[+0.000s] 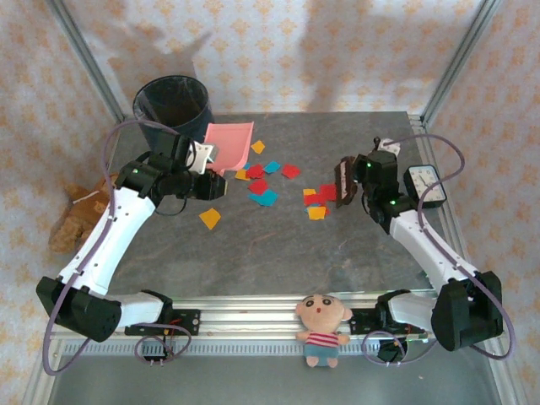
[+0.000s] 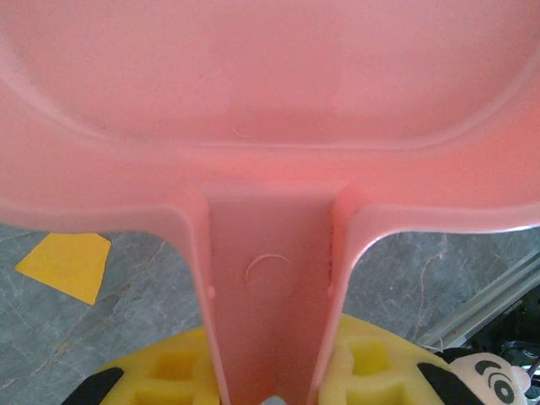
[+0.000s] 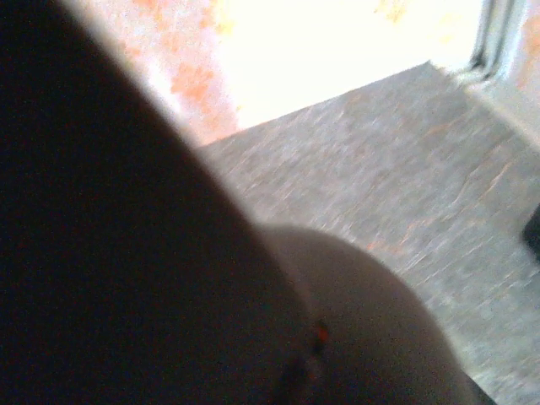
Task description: Sweep away the paper scraps from the table
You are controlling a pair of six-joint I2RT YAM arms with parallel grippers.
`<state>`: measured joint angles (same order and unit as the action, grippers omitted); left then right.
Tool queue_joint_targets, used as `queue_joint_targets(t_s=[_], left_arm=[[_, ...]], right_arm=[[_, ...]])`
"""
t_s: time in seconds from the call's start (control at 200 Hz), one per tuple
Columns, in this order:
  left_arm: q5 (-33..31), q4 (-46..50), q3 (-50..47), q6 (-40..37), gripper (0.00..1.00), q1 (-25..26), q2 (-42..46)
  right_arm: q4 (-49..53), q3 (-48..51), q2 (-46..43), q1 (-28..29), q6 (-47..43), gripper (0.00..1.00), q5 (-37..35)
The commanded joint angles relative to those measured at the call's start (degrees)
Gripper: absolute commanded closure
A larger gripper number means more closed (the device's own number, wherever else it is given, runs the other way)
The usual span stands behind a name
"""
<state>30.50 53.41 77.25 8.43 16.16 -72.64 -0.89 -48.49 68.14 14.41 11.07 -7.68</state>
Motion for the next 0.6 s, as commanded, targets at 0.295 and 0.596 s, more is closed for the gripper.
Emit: queue_joint_targets(t_s=[0.295,0.596], left_arm=[[-2.82,1.59,-1.77,-1.77,1.00,1.71,-0.19],[-3.03,4.28,-1.74,-3.28,1.00,1.69,-1.10]], right_arm=[[-7.16,-8.40,10.81,-3.90,-20.34,1.00,-12.61],[-9.95,-13.74,21.29,-4.27,-30.46,1.00,-7.33]])
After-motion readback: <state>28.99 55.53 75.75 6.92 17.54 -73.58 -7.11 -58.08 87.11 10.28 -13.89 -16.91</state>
